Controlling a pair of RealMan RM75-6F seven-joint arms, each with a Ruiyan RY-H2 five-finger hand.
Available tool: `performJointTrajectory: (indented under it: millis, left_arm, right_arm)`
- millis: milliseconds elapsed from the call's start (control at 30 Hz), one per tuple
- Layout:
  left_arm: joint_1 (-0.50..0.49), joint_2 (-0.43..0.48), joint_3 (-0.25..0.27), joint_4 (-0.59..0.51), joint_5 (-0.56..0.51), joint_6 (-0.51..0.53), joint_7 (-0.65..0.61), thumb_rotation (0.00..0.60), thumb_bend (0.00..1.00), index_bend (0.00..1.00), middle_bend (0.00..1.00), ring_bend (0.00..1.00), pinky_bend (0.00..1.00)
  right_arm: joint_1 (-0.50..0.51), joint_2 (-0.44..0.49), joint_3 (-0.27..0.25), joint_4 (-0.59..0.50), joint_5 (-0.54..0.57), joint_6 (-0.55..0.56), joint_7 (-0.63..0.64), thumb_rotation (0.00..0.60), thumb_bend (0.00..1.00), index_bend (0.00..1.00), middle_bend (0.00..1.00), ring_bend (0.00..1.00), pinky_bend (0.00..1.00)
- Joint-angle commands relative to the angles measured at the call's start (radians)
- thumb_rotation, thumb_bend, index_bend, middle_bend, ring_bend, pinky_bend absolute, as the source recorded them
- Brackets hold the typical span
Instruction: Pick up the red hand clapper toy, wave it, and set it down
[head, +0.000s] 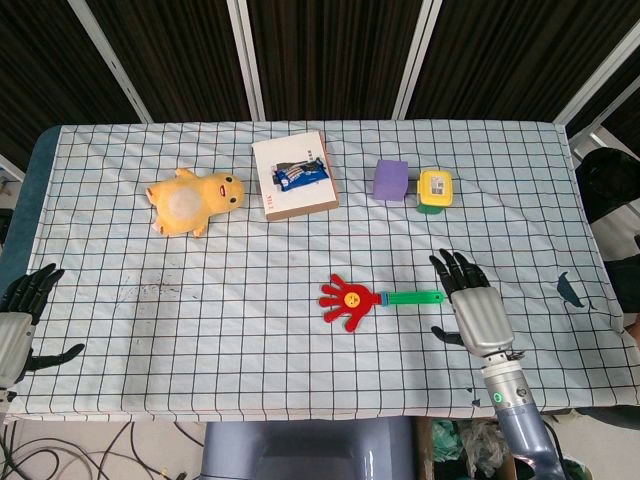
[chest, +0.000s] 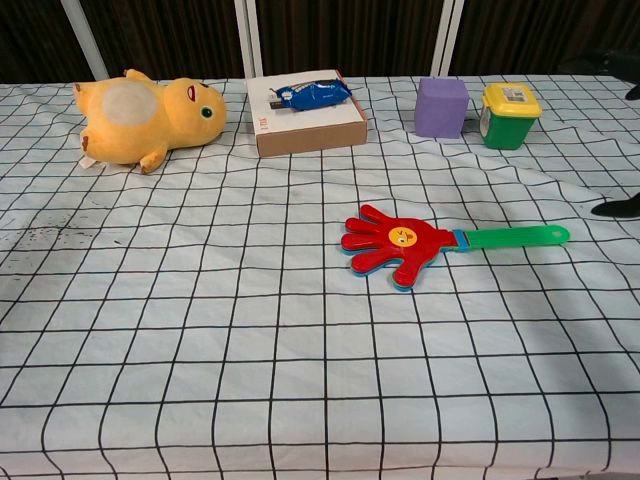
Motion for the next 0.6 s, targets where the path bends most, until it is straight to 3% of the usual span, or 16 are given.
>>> performJointTrajectory:
  millis: [33, 600]
  left_arm:
    - [0.001, -0.002, -0.003, 0.002, 0.003, 0.003, -0.004, 0.6, 0.0, 0.0, 0.0, 0.0, 0.0]
    - [0.007, -0.008, -0.012, 0.009, 0.013, 0.008, -0.013, 0.6, 0.0, 0.0, 0.0, 0.0, 0.0]
  right_arm:
    - [0.012, -0.008, 0.007, -0.006, 0.011, -0.002, -0.013, 0.6, 0.04, 0.0, 0.0, 0.0, 0.13]
    - [0.043, -0.035, -0.002, -0.013, 0.041, 0.009, -0.037, 0.6, 0.04, 0.0, 0.0, 0.0, 0.13]
